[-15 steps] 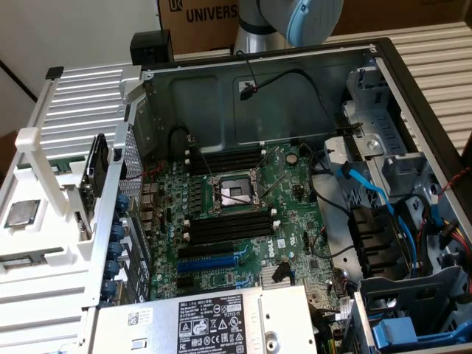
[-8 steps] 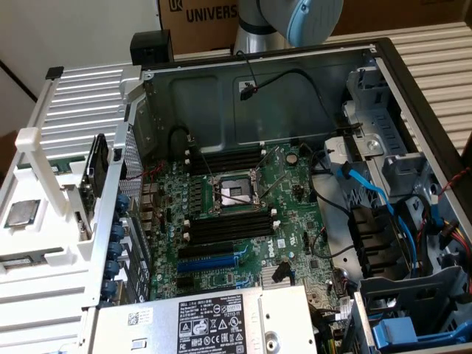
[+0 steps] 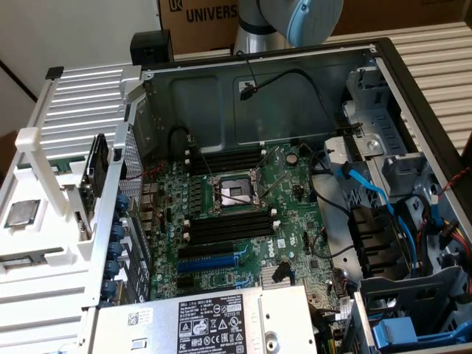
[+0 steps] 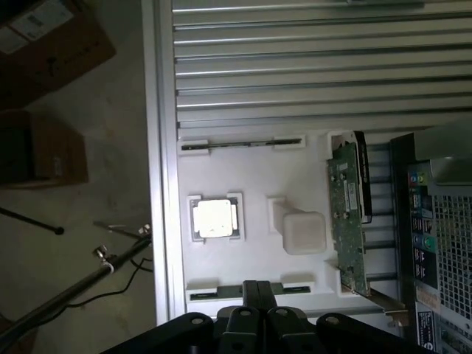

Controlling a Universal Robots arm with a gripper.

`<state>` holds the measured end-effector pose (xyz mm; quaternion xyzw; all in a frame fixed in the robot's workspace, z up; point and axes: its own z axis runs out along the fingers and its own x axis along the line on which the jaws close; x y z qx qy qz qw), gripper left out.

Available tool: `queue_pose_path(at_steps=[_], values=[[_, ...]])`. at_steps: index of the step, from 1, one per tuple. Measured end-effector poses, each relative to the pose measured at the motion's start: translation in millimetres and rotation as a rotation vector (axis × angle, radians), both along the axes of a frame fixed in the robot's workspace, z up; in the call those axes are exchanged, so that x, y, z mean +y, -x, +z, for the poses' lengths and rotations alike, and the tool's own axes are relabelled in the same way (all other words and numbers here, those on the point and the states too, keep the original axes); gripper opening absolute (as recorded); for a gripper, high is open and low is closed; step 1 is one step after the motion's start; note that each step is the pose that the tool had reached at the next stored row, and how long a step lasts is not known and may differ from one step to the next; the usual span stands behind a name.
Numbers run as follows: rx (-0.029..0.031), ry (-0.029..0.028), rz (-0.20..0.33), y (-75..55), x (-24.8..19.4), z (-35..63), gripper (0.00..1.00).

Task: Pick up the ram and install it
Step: 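Pick up the ram and move it above insertion slot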

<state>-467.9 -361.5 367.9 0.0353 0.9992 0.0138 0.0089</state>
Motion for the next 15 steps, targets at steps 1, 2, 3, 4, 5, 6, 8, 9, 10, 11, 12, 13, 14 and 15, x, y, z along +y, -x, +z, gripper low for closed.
queue_pose_path(at_steps=[1, 2, 3, 4, 5, 6, 8, 9, 10, 11, 12, 13, 14, 15], values=[[-0.0001, 0.0000, 0.000, -0.1, 0.0, 0.0, 0.10], [-0.0001, 0.0000, 0.000, -0.2, 0.0, 0.0, 0.10], [-0.0001, 0.0000, 0.000, -0.4, 0.0, 0.0, 0.10], [0.0000, 0.0000, 0.000, -0.5, 0.0, 0.0, 0.10], [0.0001, 0.0000, 0.000, -0.6, 0.0, 0.0, 0.10], [0.0000, 0.0000, 0.000, -0.6, 0.0, 0.0, 0.10], [0.0001, -0.0010, 0.020, -0.6, 0.0, 0.1, 0.10], [0.0002, -0.0010, 0.038, -0.5, 0.0, 0.1, 0.10], [0.0001, -0.0012, 0.058, -0.5, 0.0, 0.1, 0.10], [0.0000, -0.0015, 0.075, -0.4, 0.0, -0.1, 0.10], [-0.0001, -0.0018, 0.094, -0.2, -0.1, -0.3, 0.10], [-0.0001, -0.0022, 0.108, 0.3, -0.2, -0.9, 0.10], [-0.0001, -0.0029, 0.121, 0.7, -0.2, -1.5, 0.10], [0.0001, -0.0030, 0.138, 1.0, -0.3, -2.1, 0.10]])
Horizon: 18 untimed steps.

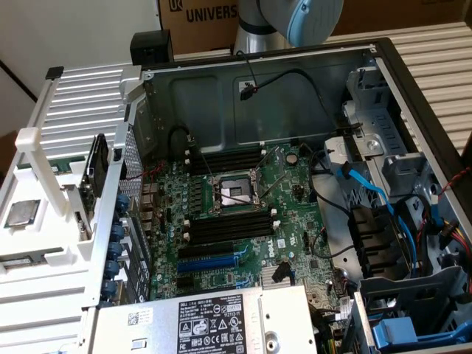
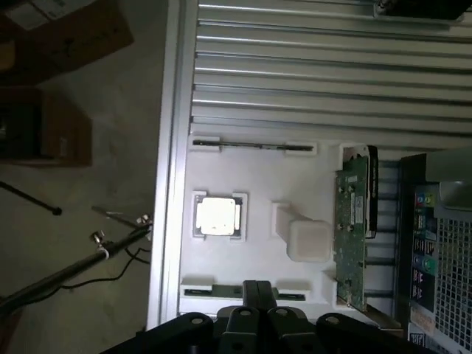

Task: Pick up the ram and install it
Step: 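Pick up the ram and move it above insertion slot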

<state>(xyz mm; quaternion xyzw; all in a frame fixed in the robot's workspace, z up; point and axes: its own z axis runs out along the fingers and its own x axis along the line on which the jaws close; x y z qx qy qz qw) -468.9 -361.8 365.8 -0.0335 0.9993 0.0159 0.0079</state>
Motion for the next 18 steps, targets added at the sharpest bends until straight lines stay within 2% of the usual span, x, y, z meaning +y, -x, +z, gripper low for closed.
queue_pose_path(at_steps=[18], values=[[0.0001, -0.0012, 0.325, 1.2, 0.0, -2.6, 0.10]])
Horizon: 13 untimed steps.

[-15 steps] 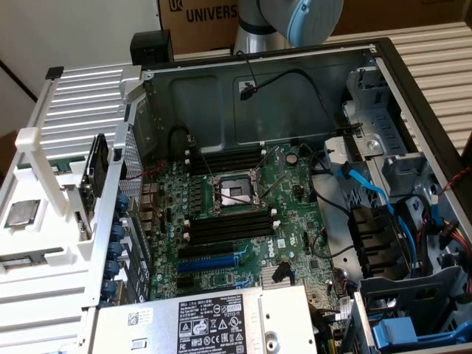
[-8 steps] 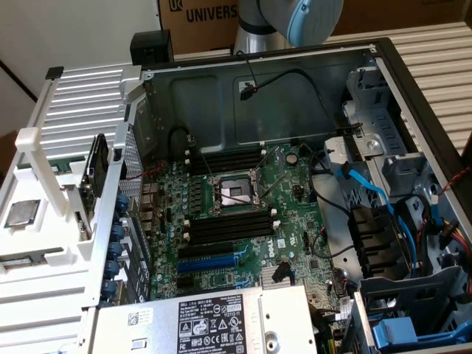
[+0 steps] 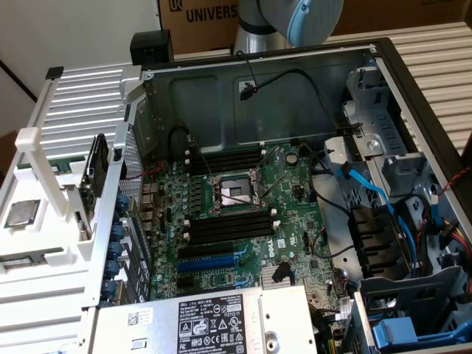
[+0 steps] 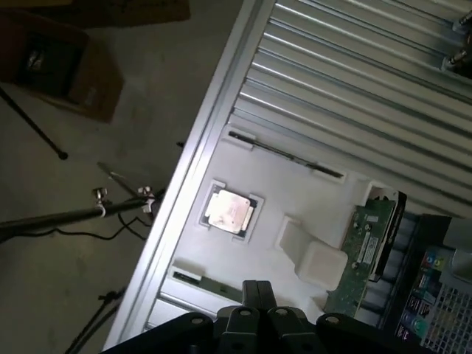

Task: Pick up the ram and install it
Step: 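Pick up the ram and move it above insertion slot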

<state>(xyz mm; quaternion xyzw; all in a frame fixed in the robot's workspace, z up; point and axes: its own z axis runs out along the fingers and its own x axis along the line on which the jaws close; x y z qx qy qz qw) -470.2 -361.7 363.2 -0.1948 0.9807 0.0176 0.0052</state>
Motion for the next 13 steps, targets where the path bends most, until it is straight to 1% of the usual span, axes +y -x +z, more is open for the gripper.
queue_pose_path(at_steps=[13], values=[[0.0001, -0.0006, 0.238, 0.0, 0.0, 0.0, 0.10]])
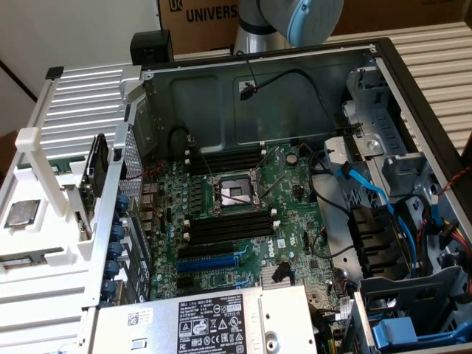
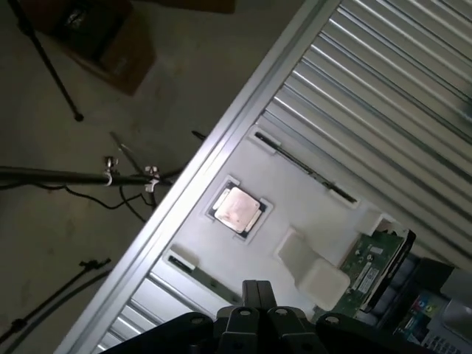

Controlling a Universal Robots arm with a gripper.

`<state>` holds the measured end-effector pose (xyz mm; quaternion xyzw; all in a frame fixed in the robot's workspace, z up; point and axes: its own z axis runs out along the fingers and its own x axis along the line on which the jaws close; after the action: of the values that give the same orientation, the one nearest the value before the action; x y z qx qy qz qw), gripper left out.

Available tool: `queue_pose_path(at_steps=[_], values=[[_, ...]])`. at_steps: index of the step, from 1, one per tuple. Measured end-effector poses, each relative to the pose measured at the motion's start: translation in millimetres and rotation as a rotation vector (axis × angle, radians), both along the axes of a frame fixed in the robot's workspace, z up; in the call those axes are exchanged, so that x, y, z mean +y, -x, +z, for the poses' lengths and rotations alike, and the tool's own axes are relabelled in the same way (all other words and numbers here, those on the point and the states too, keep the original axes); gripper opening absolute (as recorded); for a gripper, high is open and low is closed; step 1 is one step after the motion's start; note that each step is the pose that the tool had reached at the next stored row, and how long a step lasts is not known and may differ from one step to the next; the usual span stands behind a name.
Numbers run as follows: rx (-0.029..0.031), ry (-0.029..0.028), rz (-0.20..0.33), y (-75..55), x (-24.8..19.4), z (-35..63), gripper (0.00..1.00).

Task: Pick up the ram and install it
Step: 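Pick up the ram and move it above insertion slot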

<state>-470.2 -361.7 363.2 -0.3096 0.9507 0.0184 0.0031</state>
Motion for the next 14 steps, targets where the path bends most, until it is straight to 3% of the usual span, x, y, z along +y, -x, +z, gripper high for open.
queue_pose_path(at_steps=[14], values=[[0.0000, 0.0000, 0.254, 0.0, 0.0, 0.0, 0.10]])
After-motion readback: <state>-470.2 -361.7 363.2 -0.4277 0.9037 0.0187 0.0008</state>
